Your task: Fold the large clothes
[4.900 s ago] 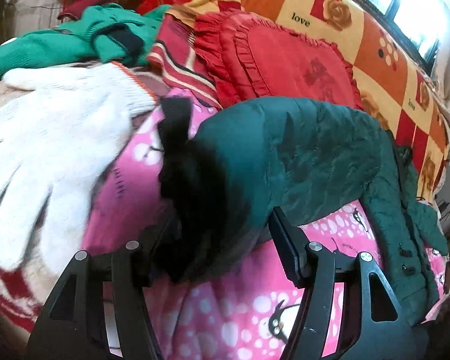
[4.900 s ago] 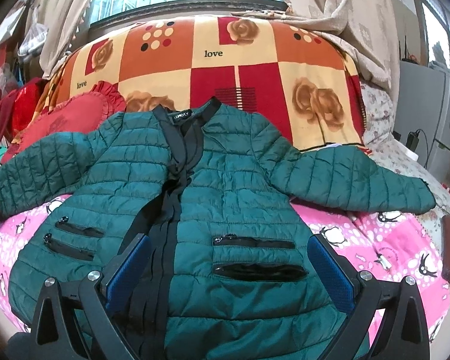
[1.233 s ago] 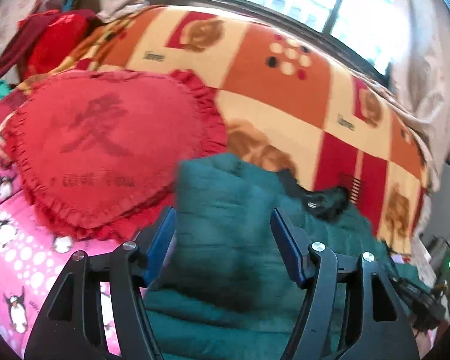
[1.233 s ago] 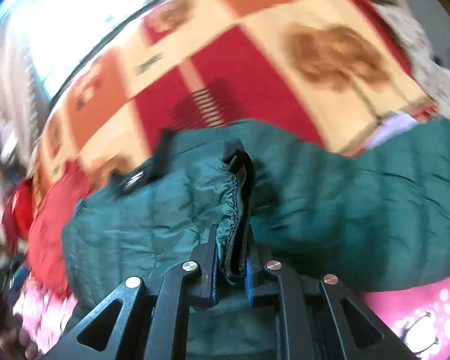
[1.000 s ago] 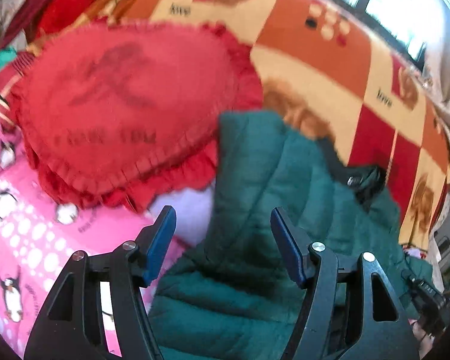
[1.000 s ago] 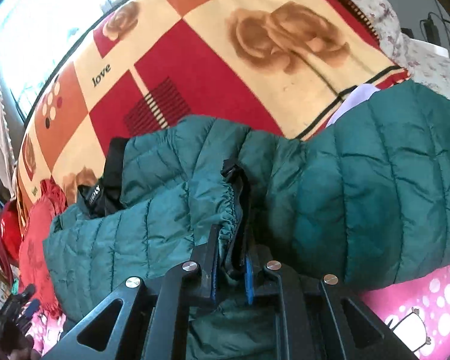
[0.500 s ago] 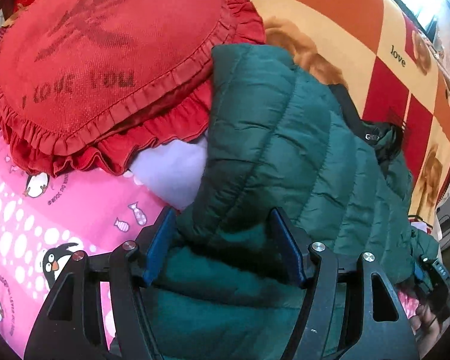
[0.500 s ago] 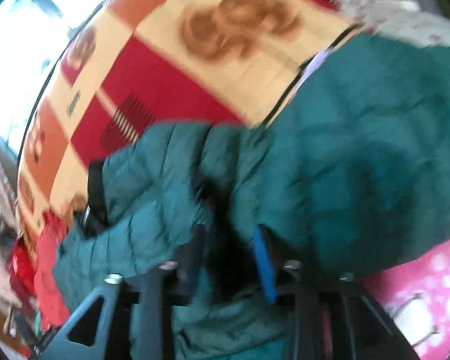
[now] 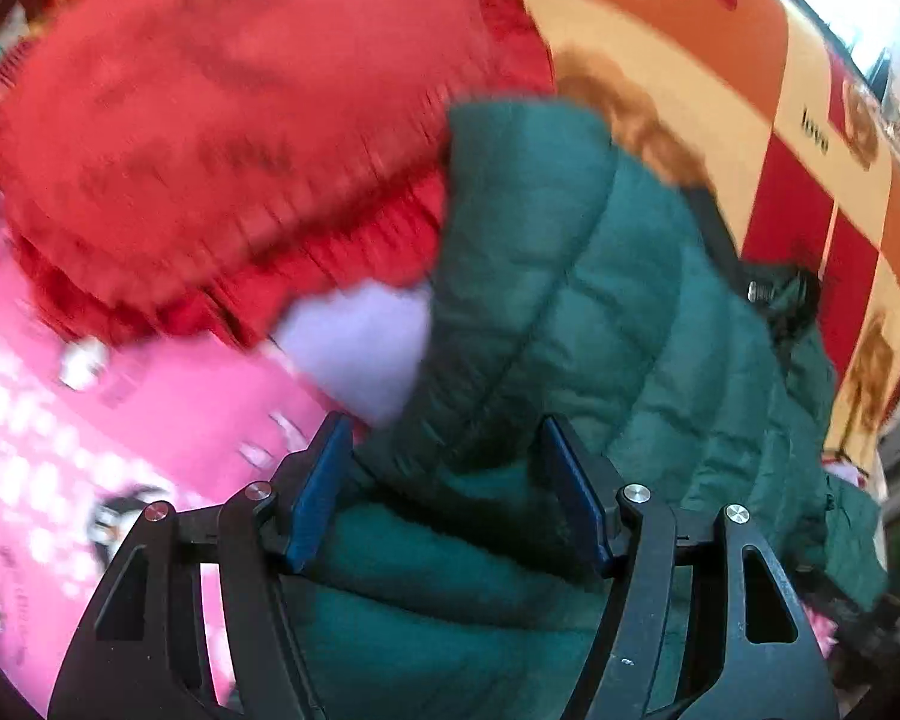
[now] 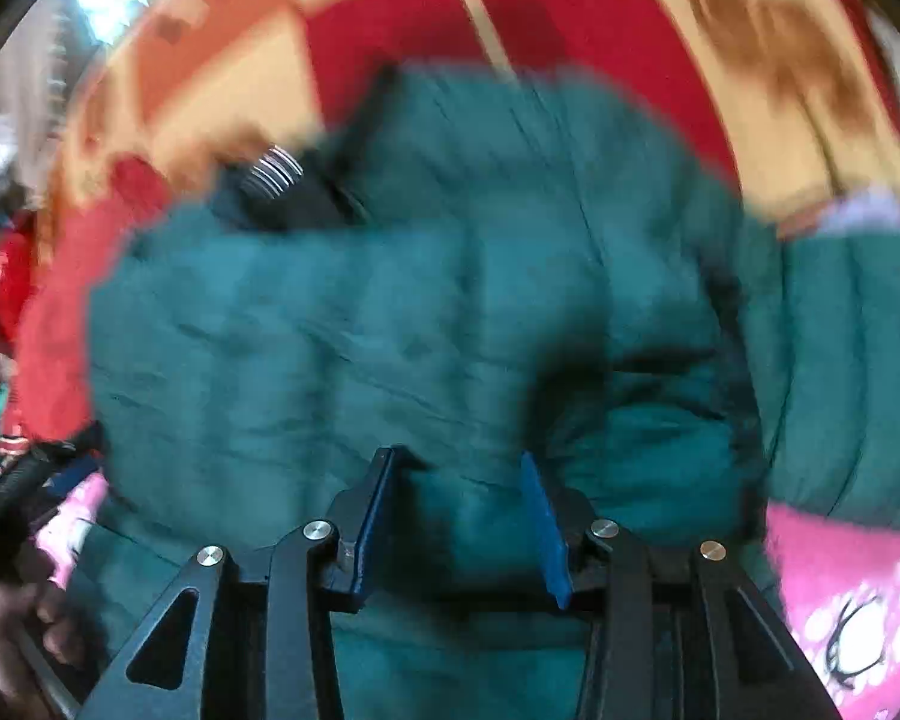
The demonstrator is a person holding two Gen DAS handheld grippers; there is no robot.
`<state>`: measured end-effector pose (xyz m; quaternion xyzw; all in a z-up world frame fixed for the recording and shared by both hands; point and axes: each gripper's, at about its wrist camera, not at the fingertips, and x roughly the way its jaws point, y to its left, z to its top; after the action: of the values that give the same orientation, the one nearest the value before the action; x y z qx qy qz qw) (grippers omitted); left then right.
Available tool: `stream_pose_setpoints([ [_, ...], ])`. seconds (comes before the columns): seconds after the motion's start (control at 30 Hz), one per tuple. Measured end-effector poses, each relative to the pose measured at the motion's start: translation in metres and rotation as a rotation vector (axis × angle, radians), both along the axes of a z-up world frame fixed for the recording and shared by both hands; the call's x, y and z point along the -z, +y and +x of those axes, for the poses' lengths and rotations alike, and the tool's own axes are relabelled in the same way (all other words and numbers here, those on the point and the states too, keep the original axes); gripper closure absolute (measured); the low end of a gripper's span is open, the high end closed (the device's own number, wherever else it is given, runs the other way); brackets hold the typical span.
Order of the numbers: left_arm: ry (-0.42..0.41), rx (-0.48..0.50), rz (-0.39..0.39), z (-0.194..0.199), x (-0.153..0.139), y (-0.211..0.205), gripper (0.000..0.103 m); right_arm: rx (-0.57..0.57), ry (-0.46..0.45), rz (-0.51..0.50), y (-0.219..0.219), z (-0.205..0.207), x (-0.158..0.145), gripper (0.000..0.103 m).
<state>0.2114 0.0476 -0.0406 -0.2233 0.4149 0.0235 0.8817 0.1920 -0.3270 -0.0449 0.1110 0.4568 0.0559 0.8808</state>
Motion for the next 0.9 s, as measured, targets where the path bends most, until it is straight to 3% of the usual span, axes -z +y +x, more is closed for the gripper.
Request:
stream_pose_setpoints([
  [0.13, 0.027, 0.034, 0.046, 0.005, 0.002, -0.009, 0.037, 0.038, 0.005, 0.071, -0.022, 0.001, 0.009, 0.063],
  [0.2, 0.016, 0.019, 0.07, 0.002, -0.003, -0.009, 0.037, 0.047, -0.005, 0.007, -0.015, -0.001, 0.003, 0.063],
  [0.27, -0.042, -0.011, 0.114, -0.007, -0.016, -0.008, 0.037, 0.041, -0.078, -0.051, -0.001, -0.01, -0.017, 0.063],
  [0.3, -0.07, -0.016, 0.137, -0.01, -0.021, -0.01, 0.037, 0.012, -0.133, -0.045, 0.007, -0.016, -0.029, 0.063],
  [0.37, -0.105, -0.007, 0.176, -0.012, -0.028, -0.015, 0.037, -0.045, -0.159, -0.029, 0.02, -0.02, -0.038, 0.063],
  [0.47, -0.038, 0.05, 0.192, -0.002, -0.016, -0.025, 0.037, -0.037, -0.035, -0.136, 0.029, -0.01, -0.012, 0.058],
  [0.53, 0.03, 0.077, 0.182, 0.004, -0.005, -0.026, 0.037, -0.008, 0.034, -0.117, 0.018, -0.005, 0.008, 0.056],
  [0.6, 0.011, 0.036, 0.164, 0.0, -0.009, -0.021, 0.037, 0.029, 0.006, -0.065, 0.006, -0.01, -0.002, 0.057],
  [0.7, -0.067, -0.022, 0.126, -0.015, -0.029, -0.013, 0.037, 0.091, -0.091, -0.082, -0.01, -0.032, -0.03, 0.056],
  [0.8, -0.109, 0.0, 0.116, -0.028, -0.041, -0.02, 0.037, 0.164, -0.185, -0.092, -0.037, -0.058, -0.056, 0.056],
  [0.87, -0.106, 0.062, 0.114, -0.038, -0.043, -0.032, 0.037, 0.245, -0.236, -0.115, -0.066, -0.08, -0.065, 0.05],
  [0.9, -0.105, 0.081, 0.116, -0.043, -0.044, -0.038, 0.037, 0.289, -0.248, -0.125, -0.083, -0.088, -0.065, 0.038],
])
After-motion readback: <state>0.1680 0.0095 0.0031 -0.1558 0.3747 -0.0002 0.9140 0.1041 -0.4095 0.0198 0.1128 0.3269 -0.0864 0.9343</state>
